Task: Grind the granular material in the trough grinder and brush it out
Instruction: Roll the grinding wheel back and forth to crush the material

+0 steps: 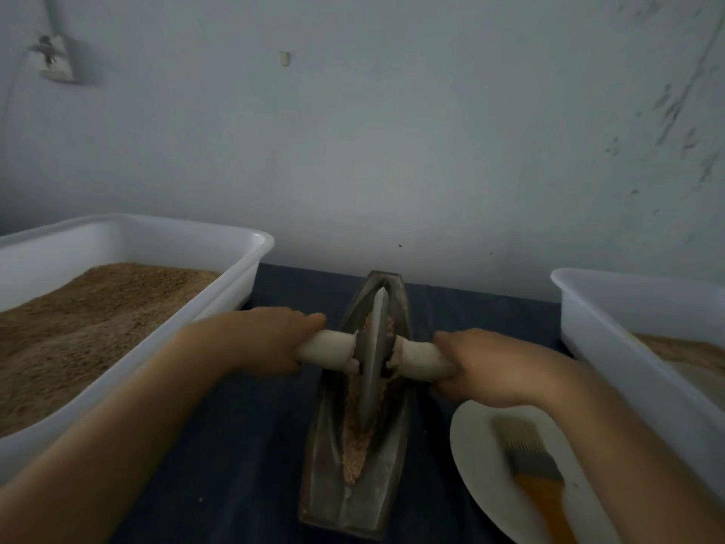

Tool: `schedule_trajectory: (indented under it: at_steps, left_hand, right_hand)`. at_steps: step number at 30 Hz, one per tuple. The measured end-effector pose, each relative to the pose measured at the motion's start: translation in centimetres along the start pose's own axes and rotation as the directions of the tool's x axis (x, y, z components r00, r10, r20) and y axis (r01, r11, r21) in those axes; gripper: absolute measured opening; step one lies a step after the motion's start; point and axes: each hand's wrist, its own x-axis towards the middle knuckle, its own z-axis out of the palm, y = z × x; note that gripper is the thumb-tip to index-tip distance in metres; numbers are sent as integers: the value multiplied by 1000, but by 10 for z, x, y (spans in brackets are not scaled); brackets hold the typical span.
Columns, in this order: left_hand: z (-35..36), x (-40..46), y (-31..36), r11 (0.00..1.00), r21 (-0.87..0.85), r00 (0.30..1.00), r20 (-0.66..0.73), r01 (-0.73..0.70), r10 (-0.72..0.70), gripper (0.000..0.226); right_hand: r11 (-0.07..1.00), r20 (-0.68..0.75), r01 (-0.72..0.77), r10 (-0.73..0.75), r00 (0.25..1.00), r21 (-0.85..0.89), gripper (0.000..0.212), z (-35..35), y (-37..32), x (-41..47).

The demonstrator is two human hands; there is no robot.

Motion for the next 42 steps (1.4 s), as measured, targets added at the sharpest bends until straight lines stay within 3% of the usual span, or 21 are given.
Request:
schedule_trajectory:
  at_steps: [5,9,11,13,17,21,24,29,33,38,42]
  left_hand:
    - [-10,-17,-1,998,-37,988,141,-60,65,31]
    - [-7,-10,-1,997,-65,992,119,-32,39,31]
    - [-3,-1,-1,999,-49,999,32,-9,10,33]
    - [5,12,-3,1000,12,990,-142,25,-23,35]
    - [27,36,-7,988,112,869,-494,103,-35,35]
    - [35,43,-8,993,59,794,-607,102,-46,34]
    - [31,38,-11,996,52,849,-527,79,-40,37]
    - [6,14,-5,999,48,990,-143,14,-7,37]
    - [-10,-12,-2,995,-94,985,161,-42,57,31]
    - [-13,-19,-1,993,-112,976,210,-33,56,34]
    - [-3,-7,0,996,-85,996,93,15,-7,40]
  right_hand:
    - [999,156,41,-46,987,35,30,-12,-5,-18]
    - [999,145,20,-28,989,51,22,-9,-3,-11]
    - [999,54,-2,0,999,40,22,-4,0,-1]
    - [1000,-88,-31,31,996,5,23,3,5,12]
    - [987,-401,-90,31,915,-131,23,17,17,32]
    - [969,-550,-148,15,835,-198,23,28,18,40]
    - [970,-497,-120,0,868,-210,21,26,16,35]
    - [997,-100,-42,37,994,-57,23,7,5,13]
    - [999,116,32,-34,993,18,26,-10,-5,-10]
    - [998,115,60,-62,991,19,29,-12,-8,-16]
    - [999,-29,16,-17,999,-30,23,-2,-2,0]
